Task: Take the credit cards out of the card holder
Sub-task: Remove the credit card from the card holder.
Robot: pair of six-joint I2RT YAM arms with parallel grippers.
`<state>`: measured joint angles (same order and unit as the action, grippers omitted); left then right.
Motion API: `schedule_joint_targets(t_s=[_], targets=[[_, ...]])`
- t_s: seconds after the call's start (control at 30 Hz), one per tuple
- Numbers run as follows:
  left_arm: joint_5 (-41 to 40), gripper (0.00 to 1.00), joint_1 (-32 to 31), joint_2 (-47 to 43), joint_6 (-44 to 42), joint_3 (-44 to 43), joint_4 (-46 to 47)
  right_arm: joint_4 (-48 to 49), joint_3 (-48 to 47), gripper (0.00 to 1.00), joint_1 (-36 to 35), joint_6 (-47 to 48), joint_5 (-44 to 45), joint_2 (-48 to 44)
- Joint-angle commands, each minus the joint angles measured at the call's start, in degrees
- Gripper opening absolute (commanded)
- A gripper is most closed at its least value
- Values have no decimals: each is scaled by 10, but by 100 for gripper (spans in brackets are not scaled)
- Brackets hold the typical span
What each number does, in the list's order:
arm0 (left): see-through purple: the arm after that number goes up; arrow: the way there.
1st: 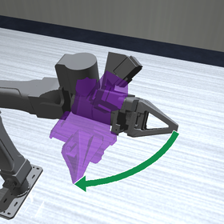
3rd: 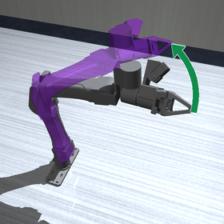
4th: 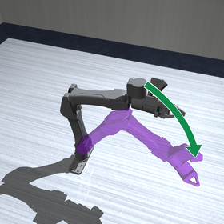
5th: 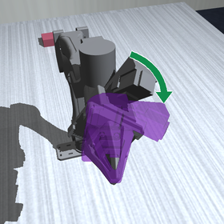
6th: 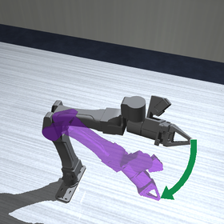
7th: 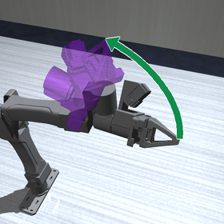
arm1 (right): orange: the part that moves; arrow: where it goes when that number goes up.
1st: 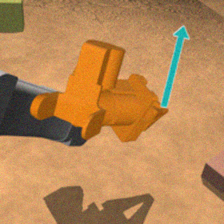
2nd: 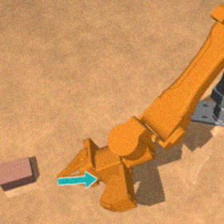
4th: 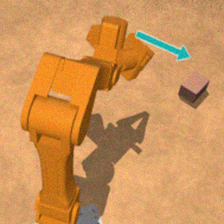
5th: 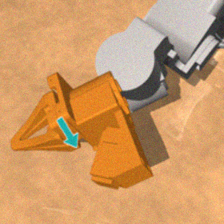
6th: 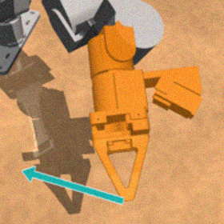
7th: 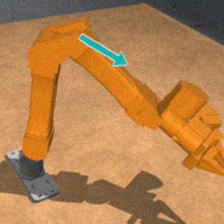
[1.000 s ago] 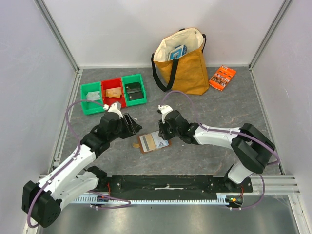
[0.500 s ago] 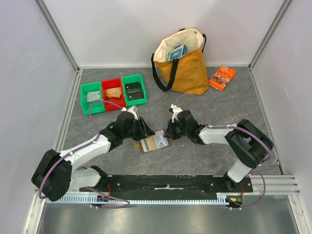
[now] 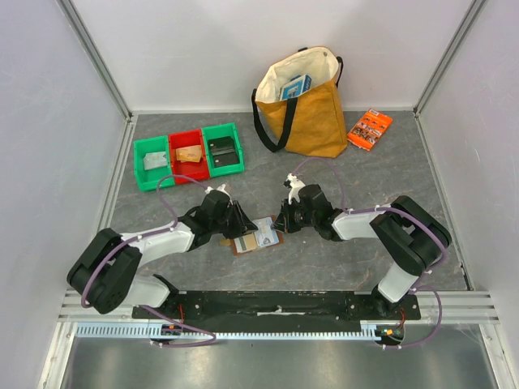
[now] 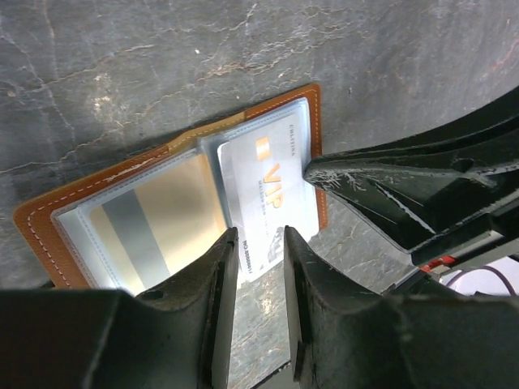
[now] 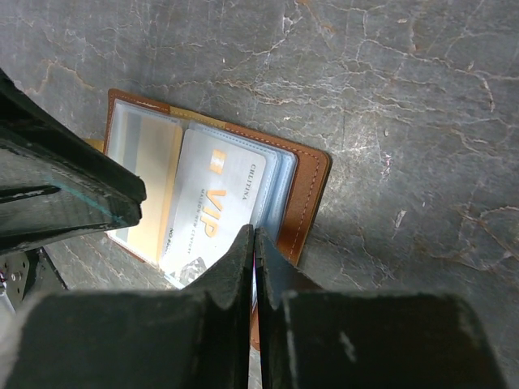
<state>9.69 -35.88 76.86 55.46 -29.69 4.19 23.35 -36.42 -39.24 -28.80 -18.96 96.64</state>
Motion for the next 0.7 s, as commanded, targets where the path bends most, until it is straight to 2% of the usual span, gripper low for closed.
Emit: schedule_joint_targets(t_s=[0.0,0.3,0.67], targets=[[3,35,-4,14,22,8,36,-19,12,6,1,-5,-6,15],[-1,37,-3,38,33,23,43,-27,14,5,1,-11,-3,22],[34,36,-3,65,53,31,81,-21,18,4,2,-13,-6,22]])
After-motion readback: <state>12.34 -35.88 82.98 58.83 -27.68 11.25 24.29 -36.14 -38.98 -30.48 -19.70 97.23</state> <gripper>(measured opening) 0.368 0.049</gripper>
